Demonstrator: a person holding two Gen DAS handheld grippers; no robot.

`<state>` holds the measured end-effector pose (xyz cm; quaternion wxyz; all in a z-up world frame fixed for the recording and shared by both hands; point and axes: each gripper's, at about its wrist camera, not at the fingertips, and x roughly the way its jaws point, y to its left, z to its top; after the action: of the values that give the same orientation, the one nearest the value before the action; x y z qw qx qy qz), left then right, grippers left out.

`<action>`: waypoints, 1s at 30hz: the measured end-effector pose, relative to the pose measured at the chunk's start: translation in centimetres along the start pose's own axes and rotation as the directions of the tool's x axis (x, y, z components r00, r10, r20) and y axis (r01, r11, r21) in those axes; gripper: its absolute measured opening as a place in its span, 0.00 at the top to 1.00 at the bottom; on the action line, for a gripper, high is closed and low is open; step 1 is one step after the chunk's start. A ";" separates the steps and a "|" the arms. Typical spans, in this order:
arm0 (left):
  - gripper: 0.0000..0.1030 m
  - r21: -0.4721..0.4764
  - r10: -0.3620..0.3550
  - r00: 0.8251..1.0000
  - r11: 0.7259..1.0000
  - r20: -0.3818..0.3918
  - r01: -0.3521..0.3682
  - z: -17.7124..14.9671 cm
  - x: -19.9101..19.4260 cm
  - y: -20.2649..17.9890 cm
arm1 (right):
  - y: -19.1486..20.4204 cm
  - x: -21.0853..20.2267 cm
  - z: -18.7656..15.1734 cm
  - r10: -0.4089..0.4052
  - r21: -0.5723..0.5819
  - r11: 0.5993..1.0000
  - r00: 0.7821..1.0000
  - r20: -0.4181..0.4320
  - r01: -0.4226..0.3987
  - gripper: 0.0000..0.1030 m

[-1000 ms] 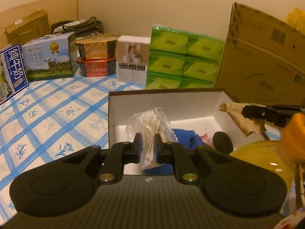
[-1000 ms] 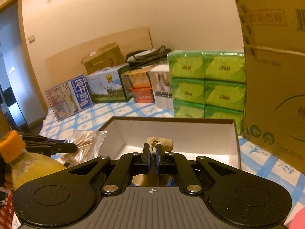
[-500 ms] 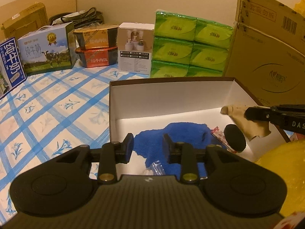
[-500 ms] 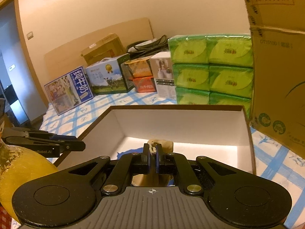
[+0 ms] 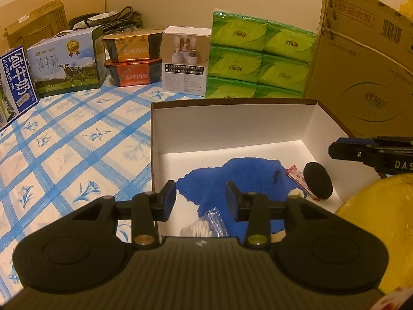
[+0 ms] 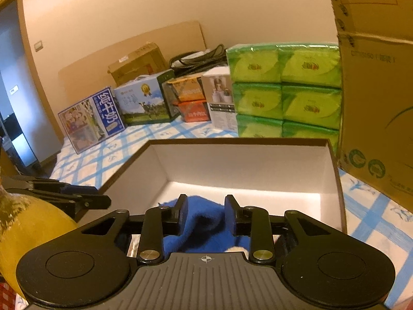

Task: Organize soft objects
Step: 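Move both open tools from the box back toward the pile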

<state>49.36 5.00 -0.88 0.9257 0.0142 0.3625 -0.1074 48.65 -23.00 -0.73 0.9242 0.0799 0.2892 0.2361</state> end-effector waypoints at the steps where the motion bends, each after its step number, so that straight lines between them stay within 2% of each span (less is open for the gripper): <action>1: 0.63 -0.002 -0.001 1.000 1.000 -0.001 0.001 0.0 -0.1 0.0 | -0.1 -0.1 -0.1 -0.005 0.001 1.000 1.000 -0.006 0.005 0.68; 17: 0.63 -0.034 -0.002 1.000 0.999 0.010 0.002 -0.7 -2.9 -0.1 | -1.1 -3.1 -0.9 -0.059 0.029 0.998 0.998 -0.014 0.059 0.60; 25: 0.62 -0.073 0.006 1.000 0.997 0.009 -0.005 -2.7 -6.4 1.0 | -1.2 -6.7 -1.8 -0.079 0.073 0.994 0.997 0.009 0.078 0.44; 30: 0.59 -0.106 0.006 1.000 0.994 0.021 -0.004 -4.7 -9.6 1.4 | -0.6 -9.6 -2.9 -0.077 0.092 0.993 0.997 0.031 0.074 0.38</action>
<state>39.66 8.69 2.00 0.9292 -0.0353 0.3576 -0.0859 40.27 -28.09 1.46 0.9328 0.1151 0.2864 0.1861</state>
